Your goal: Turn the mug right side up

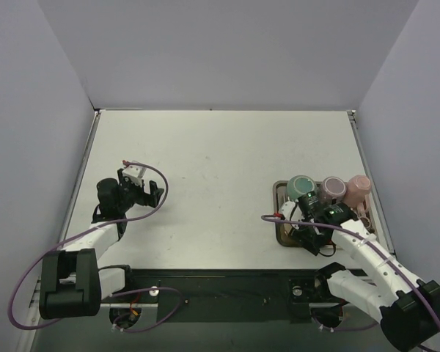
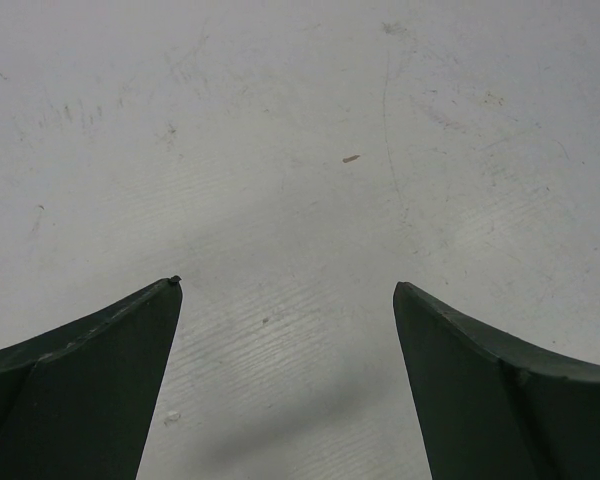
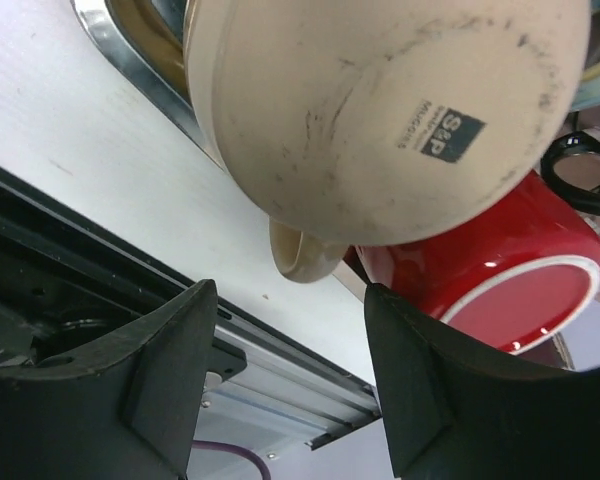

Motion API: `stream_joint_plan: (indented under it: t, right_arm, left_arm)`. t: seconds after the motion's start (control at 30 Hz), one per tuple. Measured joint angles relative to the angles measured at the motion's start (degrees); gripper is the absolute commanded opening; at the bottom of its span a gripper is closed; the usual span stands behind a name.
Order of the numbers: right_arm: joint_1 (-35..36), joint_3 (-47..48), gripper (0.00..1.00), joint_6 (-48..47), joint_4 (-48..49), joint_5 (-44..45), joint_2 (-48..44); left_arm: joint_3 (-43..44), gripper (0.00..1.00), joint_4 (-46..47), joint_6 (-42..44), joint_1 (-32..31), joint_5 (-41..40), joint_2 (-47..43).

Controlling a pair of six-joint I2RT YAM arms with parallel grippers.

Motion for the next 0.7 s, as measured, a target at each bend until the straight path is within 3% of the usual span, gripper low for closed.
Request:
stream_joint_plan:
  t: [0.2, 0.4, 0.47, 0.7]
  right_arm:
    - [-0.1, -2.2, 0.47, 2.8, 5.2, 0.7, 4.4]
    - [0.1, -0.7, 0.42, 5.5, 7.8, 4.1, 15.6]
    - [0.7, 1.2, 0.35, 7.1, 7.7, 5.9, 19.2]
    - [0.7, 4.4, 0.36, 11.6, 10.0, 8.8, 24.2]
  left_arm:
    - [0.0, 0.99, 0.2, 0.0, 0.0, 0.0, 0.0]
    - [-0.3, 0.98, 0.8, 0.3, 0.0, 0.1, 0.0]
    - [-0.7, 0.98, 1.0, 0.5, 0.0, 0.3, 0.0]
    - [-1.9, 0.99, 2.4, 1.1, 0.0, 1.3, -0.5]
